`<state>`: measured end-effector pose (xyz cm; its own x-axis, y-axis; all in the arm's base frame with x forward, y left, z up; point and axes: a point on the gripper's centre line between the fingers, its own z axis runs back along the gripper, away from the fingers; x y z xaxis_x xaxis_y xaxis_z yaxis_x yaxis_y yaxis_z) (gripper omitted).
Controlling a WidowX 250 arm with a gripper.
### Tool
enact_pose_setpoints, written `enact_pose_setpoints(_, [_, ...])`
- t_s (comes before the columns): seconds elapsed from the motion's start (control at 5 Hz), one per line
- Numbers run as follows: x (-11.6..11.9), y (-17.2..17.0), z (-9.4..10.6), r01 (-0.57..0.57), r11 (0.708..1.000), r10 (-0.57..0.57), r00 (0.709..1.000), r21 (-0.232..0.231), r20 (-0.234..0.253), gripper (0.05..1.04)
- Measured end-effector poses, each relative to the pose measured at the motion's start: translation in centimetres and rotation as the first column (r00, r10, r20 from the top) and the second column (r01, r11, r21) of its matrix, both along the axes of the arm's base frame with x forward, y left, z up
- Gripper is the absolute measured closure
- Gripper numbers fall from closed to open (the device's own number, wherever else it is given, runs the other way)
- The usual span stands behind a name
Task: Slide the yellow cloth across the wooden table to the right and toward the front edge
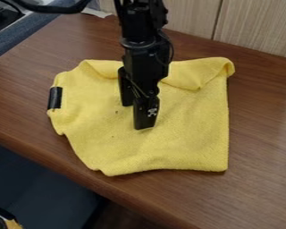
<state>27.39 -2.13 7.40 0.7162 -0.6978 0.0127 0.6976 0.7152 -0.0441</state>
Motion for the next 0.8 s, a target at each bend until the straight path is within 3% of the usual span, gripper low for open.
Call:
enact_pose_setpoints(0.6, [0.7, 0.6, 6.3, -0.008, 1.0, 0.011, 0.994, -0.029, 0.111, 0.083])
enact_pose_setpoints(0.8, [0.8, 0.7, 6.5, -0.012, 0.999, 0.015, 0.993, -0.031, 0.117, 0.083])
